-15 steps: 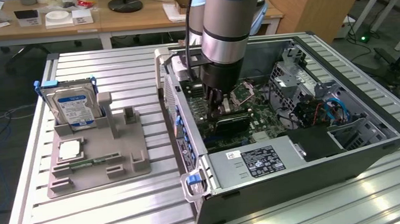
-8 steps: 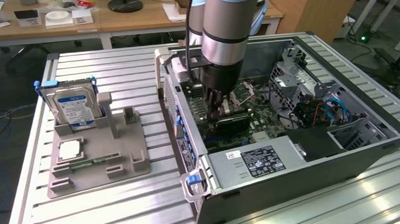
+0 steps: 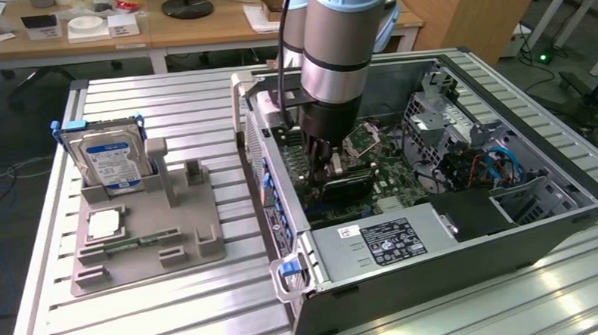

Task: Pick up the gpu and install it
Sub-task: 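Press down on the gpu until it lock into place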

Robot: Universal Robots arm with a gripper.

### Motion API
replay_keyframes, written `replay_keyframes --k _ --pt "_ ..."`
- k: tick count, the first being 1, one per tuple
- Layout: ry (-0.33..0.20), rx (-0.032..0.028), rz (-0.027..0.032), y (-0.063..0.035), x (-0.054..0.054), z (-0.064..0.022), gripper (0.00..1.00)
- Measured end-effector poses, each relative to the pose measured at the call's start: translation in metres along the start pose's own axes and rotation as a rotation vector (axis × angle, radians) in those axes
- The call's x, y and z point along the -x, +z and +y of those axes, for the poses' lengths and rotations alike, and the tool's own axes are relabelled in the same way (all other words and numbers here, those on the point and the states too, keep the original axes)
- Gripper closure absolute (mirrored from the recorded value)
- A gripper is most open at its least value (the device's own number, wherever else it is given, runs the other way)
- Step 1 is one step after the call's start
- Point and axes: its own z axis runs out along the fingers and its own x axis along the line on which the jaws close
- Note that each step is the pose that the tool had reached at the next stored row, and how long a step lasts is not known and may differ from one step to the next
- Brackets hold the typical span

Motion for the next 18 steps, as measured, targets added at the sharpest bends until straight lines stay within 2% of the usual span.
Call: replay_keyframes --k 4,7,9,11,18 --pt "0.000 0.0023 -0.0001 0.0008 0.000 -0.0001 0.90" --pt "0.001 -0.0004 -0.0044 -0.0025 0.001 -0.0001 0.90" --pt "0.000 0.0010 -0.0017 -0.0090 0.000 0.0000 0.90" --pt "0.000 0.0010 -0.0018 -0.0126 0.000 -0.0001 0.90" --pt "0.000 0.0011 -0.0016 -0.0129 0.000 -0.0001 0.90"
